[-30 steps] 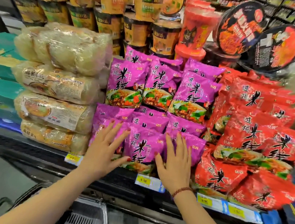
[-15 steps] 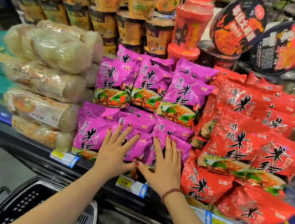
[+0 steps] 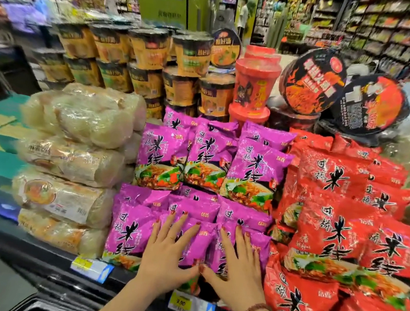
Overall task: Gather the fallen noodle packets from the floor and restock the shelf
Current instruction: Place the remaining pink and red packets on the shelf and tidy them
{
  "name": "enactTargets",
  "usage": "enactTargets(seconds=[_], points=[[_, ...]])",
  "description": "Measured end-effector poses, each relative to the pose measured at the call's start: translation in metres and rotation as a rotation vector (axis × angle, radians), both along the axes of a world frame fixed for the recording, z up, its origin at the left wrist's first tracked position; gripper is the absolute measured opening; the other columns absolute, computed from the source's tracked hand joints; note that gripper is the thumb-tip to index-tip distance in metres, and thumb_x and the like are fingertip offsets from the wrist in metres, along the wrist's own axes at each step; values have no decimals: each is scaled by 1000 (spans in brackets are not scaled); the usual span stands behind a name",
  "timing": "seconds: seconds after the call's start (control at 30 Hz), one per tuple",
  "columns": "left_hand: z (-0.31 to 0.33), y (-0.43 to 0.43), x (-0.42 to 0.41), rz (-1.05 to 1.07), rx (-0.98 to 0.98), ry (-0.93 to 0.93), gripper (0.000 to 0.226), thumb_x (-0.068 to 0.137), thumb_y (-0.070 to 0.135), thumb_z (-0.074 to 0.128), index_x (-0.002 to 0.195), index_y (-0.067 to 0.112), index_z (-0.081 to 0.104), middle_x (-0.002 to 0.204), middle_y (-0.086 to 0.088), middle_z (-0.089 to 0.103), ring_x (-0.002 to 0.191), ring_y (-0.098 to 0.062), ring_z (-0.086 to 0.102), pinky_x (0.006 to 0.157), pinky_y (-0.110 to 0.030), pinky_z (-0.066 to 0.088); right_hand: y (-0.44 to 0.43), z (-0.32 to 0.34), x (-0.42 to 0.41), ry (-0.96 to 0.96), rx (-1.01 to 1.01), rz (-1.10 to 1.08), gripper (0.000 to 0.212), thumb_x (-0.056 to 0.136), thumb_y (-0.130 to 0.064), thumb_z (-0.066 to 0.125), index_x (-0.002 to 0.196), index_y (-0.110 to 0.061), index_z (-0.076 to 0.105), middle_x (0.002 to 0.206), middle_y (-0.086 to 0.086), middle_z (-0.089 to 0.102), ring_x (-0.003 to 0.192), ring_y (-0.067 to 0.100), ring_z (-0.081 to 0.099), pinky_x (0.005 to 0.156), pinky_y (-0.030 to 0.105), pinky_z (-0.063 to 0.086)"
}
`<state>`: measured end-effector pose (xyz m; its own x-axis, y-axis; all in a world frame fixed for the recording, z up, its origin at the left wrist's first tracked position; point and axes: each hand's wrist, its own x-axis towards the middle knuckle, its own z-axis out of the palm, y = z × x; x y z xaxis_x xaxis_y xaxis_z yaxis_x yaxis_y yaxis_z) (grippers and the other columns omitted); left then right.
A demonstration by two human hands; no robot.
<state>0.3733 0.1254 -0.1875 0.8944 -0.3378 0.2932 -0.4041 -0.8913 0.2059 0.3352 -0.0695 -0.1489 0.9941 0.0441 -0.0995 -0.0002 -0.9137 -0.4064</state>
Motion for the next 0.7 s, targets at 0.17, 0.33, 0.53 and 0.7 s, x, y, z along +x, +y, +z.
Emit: enactTargets(seconds=[0.17, 0.33, 0.53, 0.7], points=[[29, 27, 29, -20, -357, -97, 65, 85, 60, 54, 145, 40, 35, 158, 2, 28, 147, -22, 22, 115, -44, 24, 26, 35, 14, -241, 166, -162, 90, 75, -82, 21, 150, -34, 20, 159, -3, 12, 146, 17, 9, 117, 37, 13], [65, 52, 98, 160, -560, -167, 68, 79, 30, 72, 142, 35, 45, 154, -16, 29, 142, -35, 27, 114, -46, 29, 72, 69, 75, -261, 510, -86, 61, 91, -40, 58, 145, -25, 34, 146, -8, 38, 133, 7, 37, 111, 24, 30], [72, 51, 134, 76, -613, -73, 95, 72, 1, 77, 148, 39, 34, 118, -6, 67, 134, -21, 46, 107, -35, 40, 110, 90, 147, -187, 594, -7, 77, 89, -30, 63, 151, -24, 17, 151, -1, 32, 136, 12, 36, 113, 35, 33], [53, 55, 150, -42, -500, -195, 134, 42, -12, 82, 147, 49, 27, 139, -44, 35, 147, -11, 16, 113, -7, 2, 120, 109, 193, -224, 528, -55, 80, 93, -36, 58, 154, -22, 7, 158, -5, 18, 145, 11, 18, 118, 29, 18]])
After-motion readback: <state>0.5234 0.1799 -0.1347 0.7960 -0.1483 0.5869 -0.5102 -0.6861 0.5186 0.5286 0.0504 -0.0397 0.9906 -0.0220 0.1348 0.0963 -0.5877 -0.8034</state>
